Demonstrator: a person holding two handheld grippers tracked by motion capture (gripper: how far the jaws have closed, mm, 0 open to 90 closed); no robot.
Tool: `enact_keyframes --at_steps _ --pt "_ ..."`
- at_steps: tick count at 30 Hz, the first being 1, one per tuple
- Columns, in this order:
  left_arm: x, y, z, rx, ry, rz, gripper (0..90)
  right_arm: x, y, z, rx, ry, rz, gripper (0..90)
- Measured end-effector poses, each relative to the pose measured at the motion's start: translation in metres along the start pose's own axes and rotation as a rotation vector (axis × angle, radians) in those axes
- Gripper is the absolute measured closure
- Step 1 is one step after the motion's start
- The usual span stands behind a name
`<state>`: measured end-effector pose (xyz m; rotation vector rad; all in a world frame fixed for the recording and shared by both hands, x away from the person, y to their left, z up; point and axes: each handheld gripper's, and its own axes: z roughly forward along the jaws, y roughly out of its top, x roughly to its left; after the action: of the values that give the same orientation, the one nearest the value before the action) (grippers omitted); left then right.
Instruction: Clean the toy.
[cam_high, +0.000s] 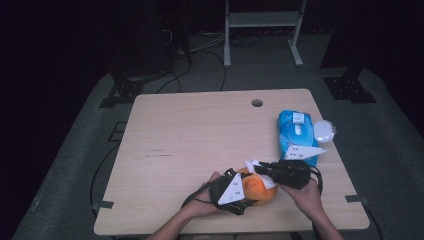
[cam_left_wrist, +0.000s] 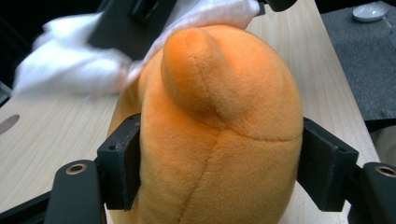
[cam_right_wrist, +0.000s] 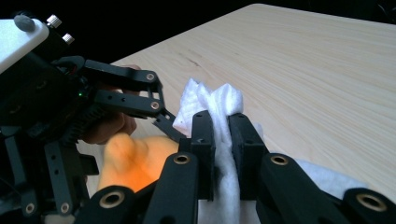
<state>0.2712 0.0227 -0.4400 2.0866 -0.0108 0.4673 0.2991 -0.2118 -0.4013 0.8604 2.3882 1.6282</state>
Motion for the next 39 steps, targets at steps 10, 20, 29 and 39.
enact_keyframes --at_steps 10,20,29,39 --pt "0.021 -0.011 -0.01 -0.019 -0.014 -0.139 27.1 -0.028 -0.01 -0.015 -0.013 -0.083 0.065 80.7" --pt "0.03 -0.018 -0.011 -0.037 -0.022 -0.246 27.0 -0.017 -0.005 -0.019 -0.077 -0.048 0.059 80.6" --pt "0.036 -0.022 -0.013 -0.042 -0.035 -0.295 27.0 -0.031 -0.013 -0.019 -0.083 -0.052 0.113 80.6" --pt "0.041 -0.026 -0.014 -0.052 -0.038 -0.356 26.7 -0.015 -0.003 -0.022 -0.125 0.01 0.065 80.6"
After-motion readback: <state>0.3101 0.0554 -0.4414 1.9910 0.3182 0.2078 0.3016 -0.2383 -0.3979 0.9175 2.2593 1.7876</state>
